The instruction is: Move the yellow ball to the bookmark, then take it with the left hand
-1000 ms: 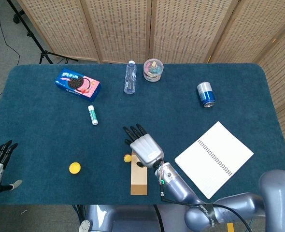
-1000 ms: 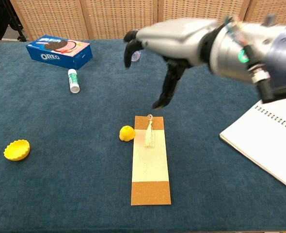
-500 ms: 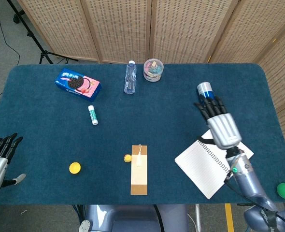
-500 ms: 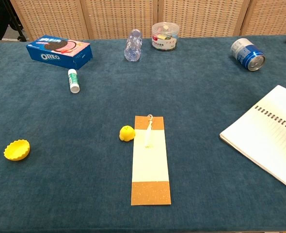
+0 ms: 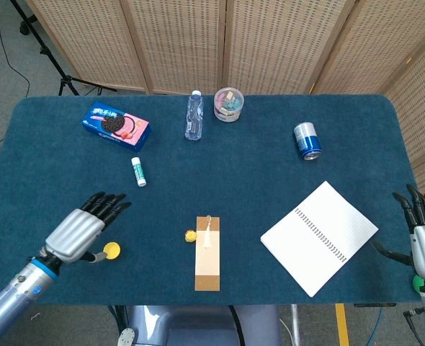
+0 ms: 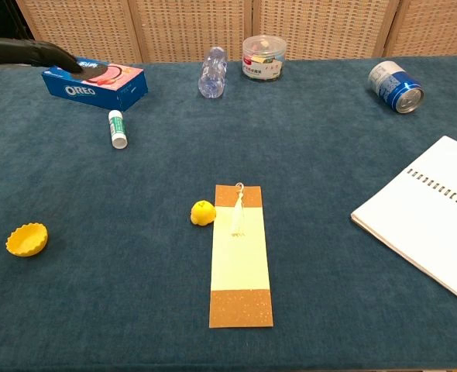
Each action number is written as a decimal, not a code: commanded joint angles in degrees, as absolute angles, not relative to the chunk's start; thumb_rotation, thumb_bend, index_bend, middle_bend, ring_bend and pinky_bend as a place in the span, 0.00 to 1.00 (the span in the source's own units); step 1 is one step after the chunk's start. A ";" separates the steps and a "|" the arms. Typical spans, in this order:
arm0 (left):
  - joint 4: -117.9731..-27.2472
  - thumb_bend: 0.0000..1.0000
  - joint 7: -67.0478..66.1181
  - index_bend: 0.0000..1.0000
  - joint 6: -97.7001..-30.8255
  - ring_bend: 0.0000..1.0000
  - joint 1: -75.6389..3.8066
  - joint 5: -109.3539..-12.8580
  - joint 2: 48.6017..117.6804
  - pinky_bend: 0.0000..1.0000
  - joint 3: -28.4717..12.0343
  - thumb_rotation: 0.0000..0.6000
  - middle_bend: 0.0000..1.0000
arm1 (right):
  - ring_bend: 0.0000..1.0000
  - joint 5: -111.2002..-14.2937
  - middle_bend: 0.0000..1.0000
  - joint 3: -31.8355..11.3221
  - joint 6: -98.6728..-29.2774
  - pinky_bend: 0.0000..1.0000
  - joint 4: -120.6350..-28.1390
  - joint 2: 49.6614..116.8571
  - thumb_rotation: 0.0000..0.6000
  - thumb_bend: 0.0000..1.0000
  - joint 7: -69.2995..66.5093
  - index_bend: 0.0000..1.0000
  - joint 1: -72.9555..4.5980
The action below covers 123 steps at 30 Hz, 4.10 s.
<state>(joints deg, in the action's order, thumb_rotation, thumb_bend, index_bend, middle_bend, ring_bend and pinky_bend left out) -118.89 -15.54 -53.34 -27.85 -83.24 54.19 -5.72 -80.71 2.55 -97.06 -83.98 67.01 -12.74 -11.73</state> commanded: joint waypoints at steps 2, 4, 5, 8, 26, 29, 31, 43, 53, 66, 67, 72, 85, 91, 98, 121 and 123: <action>-118.57 0.01 -28.63 0.14 -48.21 0.00 -36.80 -69.81 66.17 0.00 -9.02 1.00 0.00 | 0.00 -83.61 0.00 2.18 -97.97 0.00 -85.95 66.33 1.00 0.00 -11.26 0.11 -10.48; -117.50 0.05 -33.31 0.19 -48.44 0.00 -39.44 -64.08 70.16 0.00 -9.26 1.00 0.00 | 0.00 -84.10 0.00 1.99 -97.39 0.00 -86.15 66.26 1.00 0.00 -11.25 0.10 -10.31; -116.54 0.10 -36.41 0.22 -48.94 0.00 -41.31 -60.40 73.08 0.00 -9.29 1.00 0.00 | 0.00 -84.34 0.00 1.90 -96.74 0.00 -86.14 66.23 1.00 0.00 -11.50 0.11 -10.27; -114.27 0.26 -42.63 0.29 -52.25 0.00 -44.99 -52.04 79.49 0.00 -9.31 1.00 0.00 | 0.00 -84.34 0.00 1.27 -95.51 0.00 -85.62 66.23 1.00 0.00 -11.56 0.11 -10.10; -104.29 0.30 -51.43 0.32 -62.22 0.00 -53.24 -37.38 96.04 0.00 -7.64 1.00 0.00 | 0.00 -85.30 0.00 -2.03 -92.96 0.00 -85.35 65.72 1.00 0.00 -12.93 0.11 -8.43; -104.14 0.31 -51.39 0.32 -63.24 0.00 -53.46 -37.41 96.39 0.00 -7.51 1.00 0.00 | 0.00 -85.33 0.00 -2.36 -92.47 0.00 -85.37 65.64 1.00 0.00 -13.17 0.11 -8.28; -103.96 0.31 -51.51 0.32 -63.85 0.00 -53.51 -37.35 96.49 0.00 -7.31 1.00 0.00 | 0.00 -85.44 0.00 -2.51 -92.26 0.00 -85.39 65.60 1.00 0.00 -13.23 0.11 -8.19; -101.24 0.31 -50.70 0.34 -64.86 0.00 -53.60 -36.32 97.95 0.00 -6.26 1.00 0.00 | 0.00 -86.05 0.00 -3.41 -91.16 0.00 -85.51 65.50 1.00 0.00 -13.54 0.10 -7.71; -97.57 0.31 -49.94 0.39 -65.58 0.00 -53.40 -38.18 100.83 0.00 -5.36 1.00 0.00 | 0.00 -86.19 0.00 -4.09 -90.40 0.00 -85.40 65.39 1.00 0.00 -13.94 0.11 -7.38; -93.69 0.37 -48.76 0.49 -65.98 0.00 -52.55 -40.60 103.76 0.00 -5.07 1.00 0.00 | 0.00 -86.48 0.00 -4.65 -89.57 0.00 -85.41 65.31 1.00 0.00 -14.05 0.11 -7.11; -93.46 0.37 -48.74 0.50 -65.98 0.00 -52.49 -40.64 103.92 0.00 -5.09 1.00 0.00 | 0.00 -86.46 0.00 -4.70 -89.53 0.00 -85.41 65.29 1.00 0.00 -14.02 0.11 -7.08; -92.94 0.37 -48.26 0.51 -65.64 0.00 -52.17 -40.95 104.24 0.00 -5.32 1.00 0.00 | 0.00 -86.58 0.00 -4.85 -89.27 0.00 -85.45 65.24 1.00 0.00 -14.05 0.11 -7.00; -99.97 0.38 -45.96 0.53 -66.96 0.00 -50.34 -43.48 96.94 0.00 -6.94 1.00 0.00 | 0.00 -87.01 0.00 -4.94 -88.45 0.00 -85.29 65.54 1.00 0.00 -13.44 0.11 -6.95; -106.52 0.39 -40.35 0.53 -66.47 0.00 -46.75 -48.60 86.15 0.00 -4.81 1.00 0.00 | 0.00 -87.41 0.00 -4.81 -88.30 0.00 -85.38 65.76 1.00 0.00 -12.67 0.11 -6.90; -109.08 0.40 -25.47 0.53 -65.53 0.00 -38.93 -61.95 70.10 0.00 2.14 1.00 0.00 | 0.00 -87.51 0.00 -4.81 -87.73 0.00 -85.31 66.38 1.00 0.00 -11.43 0.10 -7.06; -92.84 0.41 -3.78 0.53 -68.43 0.00 -25.31 -88.44 68.39 0.00 12.65 1.00 0.00 | 0.00 -87.88 0.00 -4.83 -87.30 0.00 -85.71 67.18 1.00 0.00 -8.99 0.11 -6.99; -91.84 0.41 -2.88 0.53 -67.77 0.00 -25.33 -88.20 69.17 0.00 11.98 1.00 0.00 | 0.00 -87.88 0.00 -4.88 -87.33 0.00 -85.57 67.22 1.00 0.00 -8.92 0.11 -6.98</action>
<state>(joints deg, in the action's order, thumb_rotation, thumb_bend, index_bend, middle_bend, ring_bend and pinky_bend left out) -92.42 -3.50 -68.29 -25.42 -88.47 68.59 12.50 -87.88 -4.87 -87.33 -85.58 67.21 -8.93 -6.98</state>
